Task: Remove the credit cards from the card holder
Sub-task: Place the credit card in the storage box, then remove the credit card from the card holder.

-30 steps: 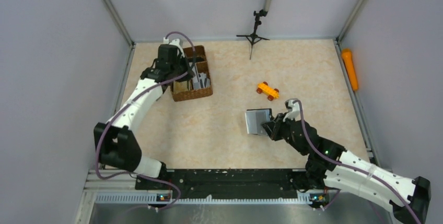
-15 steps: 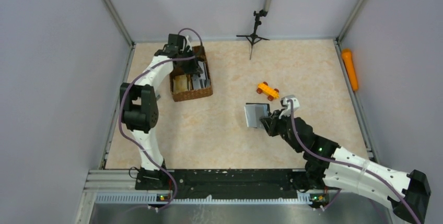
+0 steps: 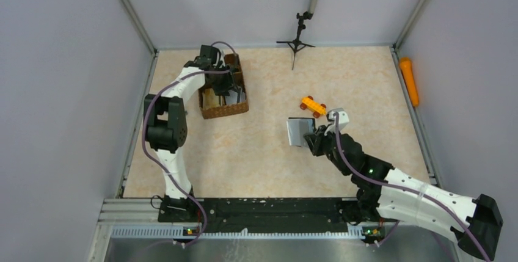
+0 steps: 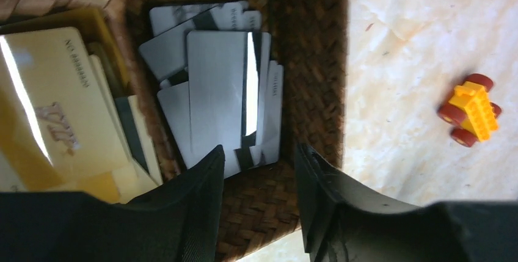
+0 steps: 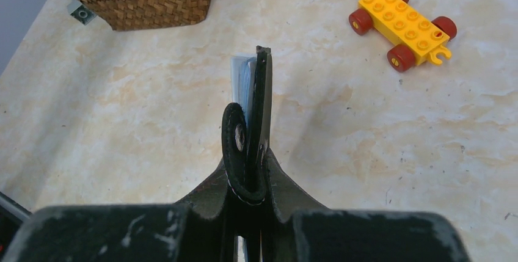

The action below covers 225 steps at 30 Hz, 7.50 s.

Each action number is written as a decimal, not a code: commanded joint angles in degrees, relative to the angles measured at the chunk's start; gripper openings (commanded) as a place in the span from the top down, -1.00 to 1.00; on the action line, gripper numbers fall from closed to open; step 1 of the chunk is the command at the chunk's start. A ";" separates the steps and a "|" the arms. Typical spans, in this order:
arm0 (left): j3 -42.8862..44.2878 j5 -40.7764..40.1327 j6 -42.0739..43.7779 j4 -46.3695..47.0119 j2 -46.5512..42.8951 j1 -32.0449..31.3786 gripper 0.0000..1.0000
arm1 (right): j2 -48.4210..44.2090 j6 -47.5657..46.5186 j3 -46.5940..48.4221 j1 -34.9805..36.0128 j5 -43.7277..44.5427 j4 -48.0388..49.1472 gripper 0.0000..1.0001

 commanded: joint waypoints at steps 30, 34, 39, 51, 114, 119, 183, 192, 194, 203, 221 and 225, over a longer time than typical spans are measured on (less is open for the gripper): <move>-58.30 25.44 -23.25 56.87 -50.48 -13.60 -0.98 | 7.00 22.47 0.63 -4.71 -20.95 26.42 1.00; -61.01 27.29 -24.77 61.44 -48.73 -13.37 -0.97 | 9.54 25.59 -0.36 -5.51 -22.84 29.61 1.00; -64.43 34.29 -36.05 82.14 -41.16 -12.29 -0.91 | 12.51 28.58 -1.61 -5.70 -23.14 33.32 1.00; -68.03 41.18 -50.51 109.38 -24.46 -10.68 1.00 | 15.35 28.38 -3.61 -5.63 -20.19 29.04 1.00; -57.23 12.49 -11.89 47.63 -20.59 -24.60 0.93 | 22.68 20.51 -10.50 -5.64 -26.26 23.35 0.55; -56.68 11.71 -11.01 46.20 -20.37 -25.15 0.93 | 24.15 20.85 -9.92 -5.70 -25.60 23.52 0.40; -55.50 11.11 -11.06 45.71 -17.67 -27.99 0.97 | 28.06 21.28 -6.72 -5.67 -27.95 28.38 0.10; -55.28 10.93 -10.80 45.20 -17.70 -27.99 0.97 | 26.30 22.67 -9.21 -5.63 -27.86 31.83 -0.12; -55.21 10.86 -10.71 45.06 -17.84 -27.99 0.97 | 26.54 22.86 -9.12 -5.69 -27.96 31.98 -0.10; -55.20 10.93 -10.67 44.88 -17.79 -28.03 0.97 | 26.45 23.28 -9.52 -5.69 -28.00 32.72 -0.12; -55.16 11.09 -10.80 45.01 -17.63 -28.00 0.98 | 25.96 23.31 -9.91 -5.65 -28.32 33.63 0.39; -55.19 11.24 -10.88 45.08 -17.51 -27.99 0.98 | 26.04 23.52 -10.42 -5.66 -28.69 34.80 0.43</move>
